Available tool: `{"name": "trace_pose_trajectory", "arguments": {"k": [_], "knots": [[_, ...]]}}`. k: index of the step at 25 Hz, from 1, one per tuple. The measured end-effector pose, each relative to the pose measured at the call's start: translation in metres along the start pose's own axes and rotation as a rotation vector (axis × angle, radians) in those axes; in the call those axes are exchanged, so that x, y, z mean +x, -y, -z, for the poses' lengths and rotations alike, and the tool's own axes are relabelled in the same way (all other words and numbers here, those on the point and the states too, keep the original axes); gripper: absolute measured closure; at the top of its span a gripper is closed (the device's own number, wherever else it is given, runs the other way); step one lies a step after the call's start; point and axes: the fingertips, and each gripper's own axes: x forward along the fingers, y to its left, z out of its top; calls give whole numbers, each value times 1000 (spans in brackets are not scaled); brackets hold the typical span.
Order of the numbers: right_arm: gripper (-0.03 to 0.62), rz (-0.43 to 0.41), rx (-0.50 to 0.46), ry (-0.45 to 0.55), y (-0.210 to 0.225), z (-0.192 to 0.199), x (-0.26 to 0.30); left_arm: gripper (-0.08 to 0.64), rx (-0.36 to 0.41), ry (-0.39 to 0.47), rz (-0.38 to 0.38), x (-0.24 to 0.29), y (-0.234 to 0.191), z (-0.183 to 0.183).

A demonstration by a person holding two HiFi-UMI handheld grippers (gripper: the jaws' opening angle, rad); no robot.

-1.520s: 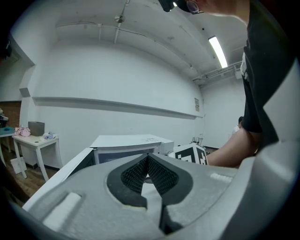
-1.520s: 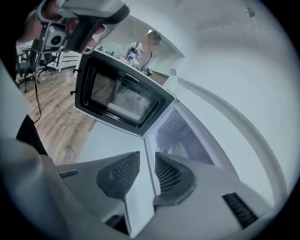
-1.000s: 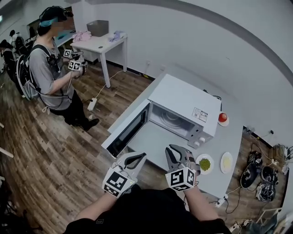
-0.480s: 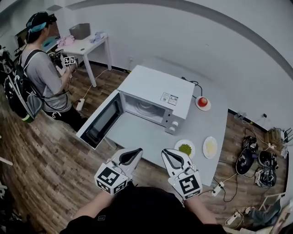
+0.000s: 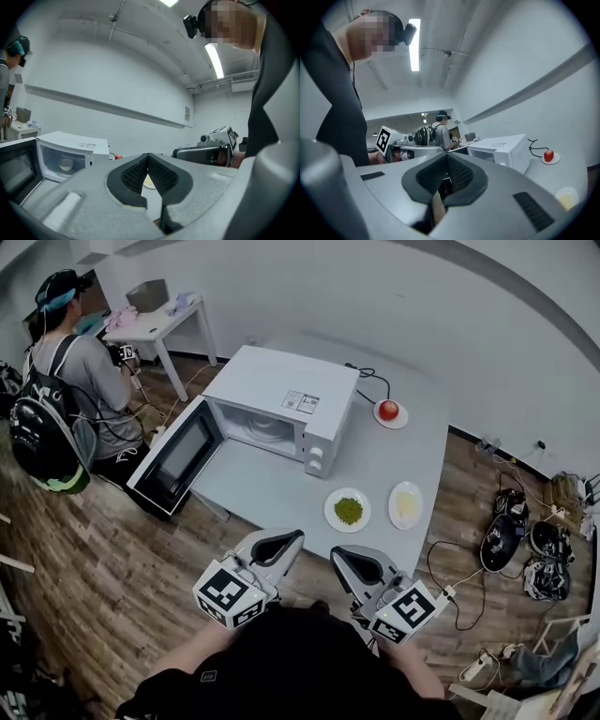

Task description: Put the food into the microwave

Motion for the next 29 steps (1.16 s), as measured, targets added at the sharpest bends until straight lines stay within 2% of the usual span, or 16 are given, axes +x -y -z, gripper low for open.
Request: {"name": "trace_pose_trajectory", "arguments": {"k": [5,8,12,17,25,29], "knots": [[578,72,46,72,11,-4,-20,553,25,-30,65,10,21,-3],[580,92,49,81,15,-9,-23,554,42,-32,80,12,20,-6],[580,112,19,71,14,-13,-18,553,70,-11,77,8,14,-13],[580,118,-10,55,14,-16,-7,554,60,-11,80,7,4,-11],[580,131,-8,33,17,-15,0,552,41,-20,83,5,-4,-9],[580,135,-4,28,20,-13,4,553,48,1,76,6,-12,-13]]}}
